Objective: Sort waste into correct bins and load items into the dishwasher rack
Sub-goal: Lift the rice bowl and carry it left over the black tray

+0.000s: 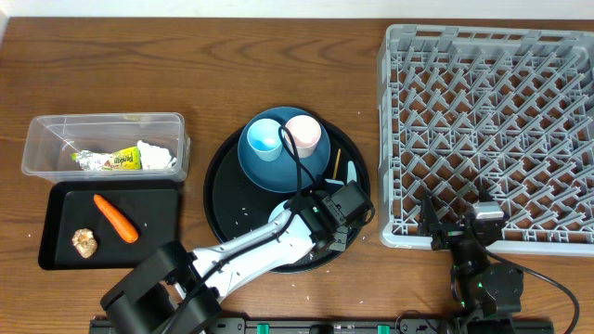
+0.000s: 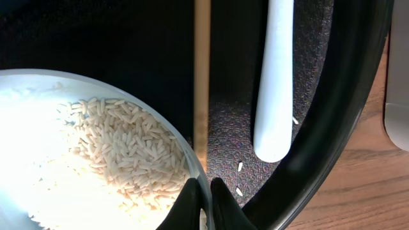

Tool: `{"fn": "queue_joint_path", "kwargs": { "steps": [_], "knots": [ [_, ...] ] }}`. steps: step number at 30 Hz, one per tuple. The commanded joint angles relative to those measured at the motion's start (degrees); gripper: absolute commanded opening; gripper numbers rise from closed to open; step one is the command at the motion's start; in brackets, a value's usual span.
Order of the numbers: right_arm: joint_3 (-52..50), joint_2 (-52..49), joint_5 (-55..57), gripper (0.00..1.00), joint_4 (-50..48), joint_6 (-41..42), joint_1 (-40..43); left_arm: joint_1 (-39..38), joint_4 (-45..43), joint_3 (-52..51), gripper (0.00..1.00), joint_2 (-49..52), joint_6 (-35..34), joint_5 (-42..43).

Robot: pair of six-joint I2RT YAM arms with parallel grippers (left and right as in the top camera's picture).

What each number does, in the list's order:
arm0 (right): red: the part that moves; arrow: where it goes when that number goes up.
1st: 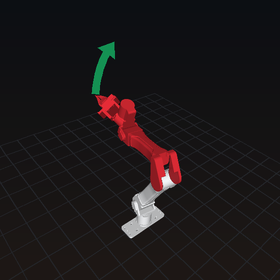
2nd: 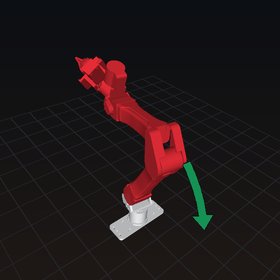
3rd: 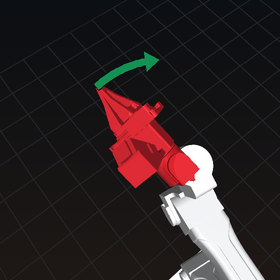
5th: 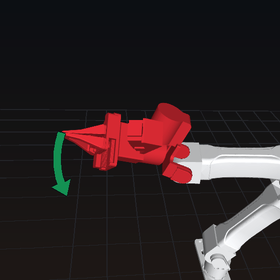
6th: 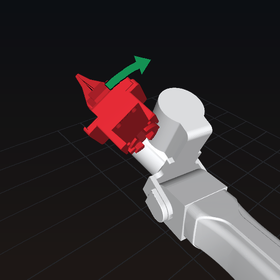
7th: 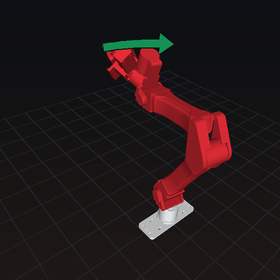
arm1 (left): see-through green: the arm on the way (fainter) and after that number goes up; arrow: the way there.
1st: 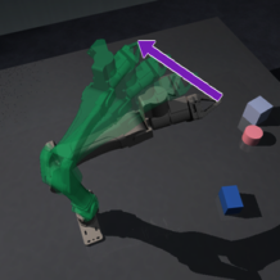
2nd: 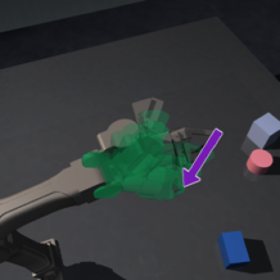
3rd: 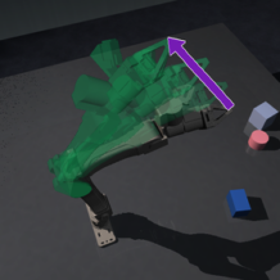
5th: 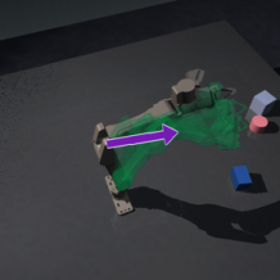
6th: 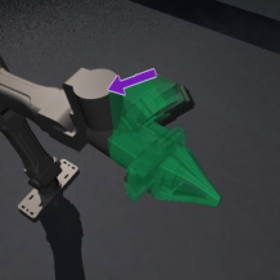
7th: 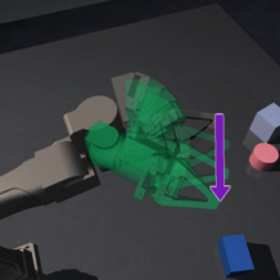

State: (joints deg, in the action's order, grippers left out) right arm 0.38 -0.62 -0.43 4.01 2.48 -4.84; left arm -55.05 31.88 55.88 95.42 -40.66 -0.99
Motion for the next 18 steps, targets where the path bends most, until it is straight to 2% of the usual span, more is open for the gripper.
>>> {"fn": "queue_joint_path", "kwargs": {
  "steps": [1,12,18],
  "knots": [
    [-0.1,0.3,-0.2,0.99,0.2,-0.4,0.0,0.2,0.4,-0.5,0.06,0.5,0.1,-1.5],
    [-0.1,0.3,-0.2,0.99,0.2,-0.4,0.0,3.4,7.4,-0.5,0.06,-3.3,3.3,-1.9],
    [-0.1,0.3,-0.2,0.99,0.2,-0.4,0.0,4.3,8.4,-0.5,0.06,-7.2,7.1,-1.9]
  ]
}}
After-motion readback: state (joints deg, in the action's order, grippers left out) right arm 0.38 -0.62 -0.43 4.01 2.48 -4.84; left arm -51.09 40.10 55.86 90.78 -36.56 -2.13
